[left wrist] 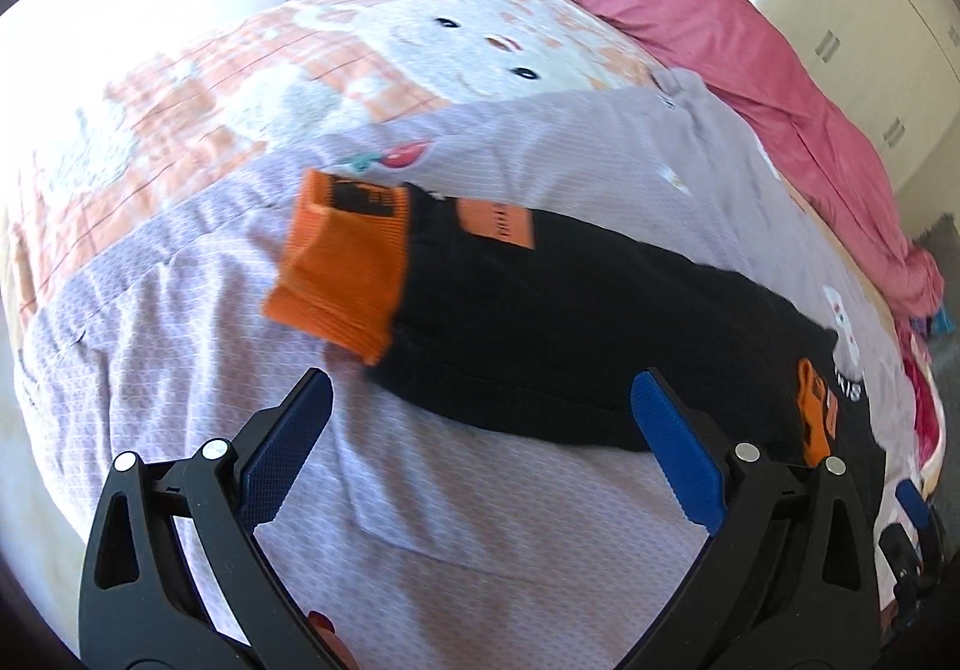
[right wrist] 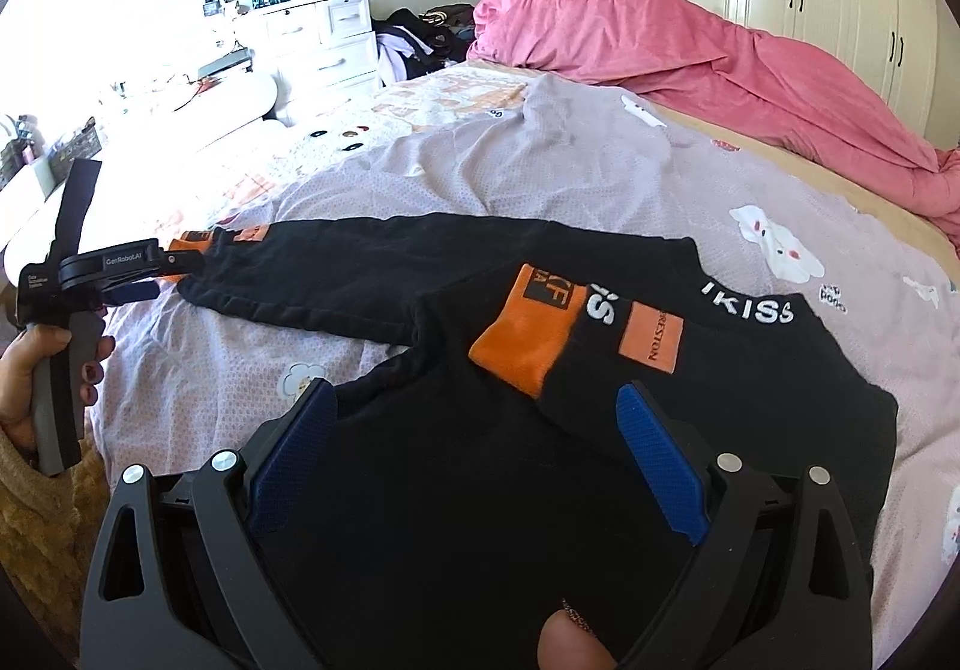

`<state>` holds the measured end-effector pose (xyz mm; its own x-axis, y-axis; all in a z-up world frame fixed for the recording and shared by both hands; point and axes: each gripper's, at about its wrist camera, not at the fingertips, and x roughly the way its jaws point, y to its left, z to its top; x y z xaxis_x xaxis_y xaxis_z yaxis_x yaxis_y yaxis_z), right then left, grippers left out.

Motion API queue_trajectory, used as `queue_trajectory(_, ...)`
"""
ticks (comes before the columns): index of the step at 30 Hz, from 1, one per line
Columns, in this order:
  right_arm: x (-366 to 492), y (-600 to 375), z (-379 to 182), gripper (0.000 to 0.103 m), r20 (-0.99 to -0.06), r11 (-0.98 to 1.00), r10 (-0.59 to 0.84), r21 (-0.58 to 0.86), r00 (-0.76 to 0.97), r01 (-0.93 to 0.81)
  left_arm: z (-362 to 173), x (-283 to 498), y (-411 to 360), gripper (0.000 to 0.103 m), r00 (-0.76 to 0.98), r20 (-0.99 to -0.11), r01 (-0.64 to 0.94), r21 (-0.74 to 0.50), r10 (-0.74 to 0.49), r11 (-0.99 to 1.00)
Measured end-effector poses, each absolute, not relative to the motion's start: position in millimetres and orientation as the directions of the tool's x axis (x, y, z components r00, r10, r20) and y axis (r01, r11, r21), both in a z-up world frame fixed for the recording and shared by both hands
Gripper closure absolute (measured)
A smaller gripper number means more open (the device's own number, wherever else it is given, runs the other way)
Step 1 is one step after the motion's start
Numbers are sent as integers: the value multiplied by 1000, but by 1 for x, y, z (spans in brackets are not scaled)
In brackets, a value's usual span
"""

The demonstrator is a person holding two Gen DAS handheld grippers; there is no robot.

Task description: Fold small clothes

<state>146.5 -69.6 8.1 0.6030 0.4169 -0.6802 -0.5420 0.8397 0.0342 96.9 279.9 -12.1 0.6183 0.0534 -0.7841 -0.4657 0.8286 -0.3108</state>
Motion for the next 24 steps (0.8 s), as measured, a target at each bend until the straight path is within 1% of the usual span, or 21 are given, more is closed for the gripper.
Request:
queue_trajectory(4, 151, -69, 8, 9, -682, 839, 408, 18, 607, -544, -21, 94, 297, 9, 615, -786, -506, -338, 57, 794)
queue_trajectory(11, 157, -68, 8, 9, -683, 835, 421, 34, 597, -550, -30, 99, 322, 10, 636, -769, -549, -389, 68, 740)
queue_trajectory(12, 157, -68, 7, 9, -684, 835, 421, 36, 595, -550, -30, 101, 324, 14, 639, -765, -554, -392, 74, 735)
queue_trajectory(13, 157, -68, 6, 9, -688, 835, 421, 40, 591, -549, -31, 103, 327, 22, 639, -765, -563, -389, 86, 729)
queue_trajectory(14, 158, -68, 5, 9, -690, 836, 421, 44, 589, -546, -32, 106, 329, 25, 637, -765, -571, -386, 95, 725)
queue_trajectory(16, 159, -70, 3, 9, -694, 840, 416, 46, 588, -540, -33, 110, 333, 43, 636, -763, -585, -382, 113, 715)
queue_trajectory(17, 160, -71, 2, 9, -695, 842, 414, 47, 588, -537, -33, 112, 334, 48, 634, -764, -592, -377, 122, 712)
queue_trajectory(19, 162, -73, 0, 9, -698, 845, 411, 50, 586, -532, -33, 114, 336, 67, 636, -759, -600, -376, 136, 706)
queue_trajectory(20, 162, -74, -1, 9, -699, 847, 409, 52, 587, -529, -32, 114, 336, 75, 641, -756, -598, -381, 135, 705)
queue_trajectory(21, 163, -76, -1, 9, -700, 850, 407, 55, 587, -523, -32, 116, 337, 88, 650, -750, -589, -396, 123, 705)
queue_trajectory(22, 164, -78, -2, 9, -700, 853, 406, 59, 587, -519, -31, 117, 337, 93, 657, -745, -582, -403, 117, 706)
queue_trajectory(24, 165, -81, -2, 9, -700, 856, 406, 66, 588, -513, -26, 120, 334, 95, 663, -739, -573, -394, 124, 719)
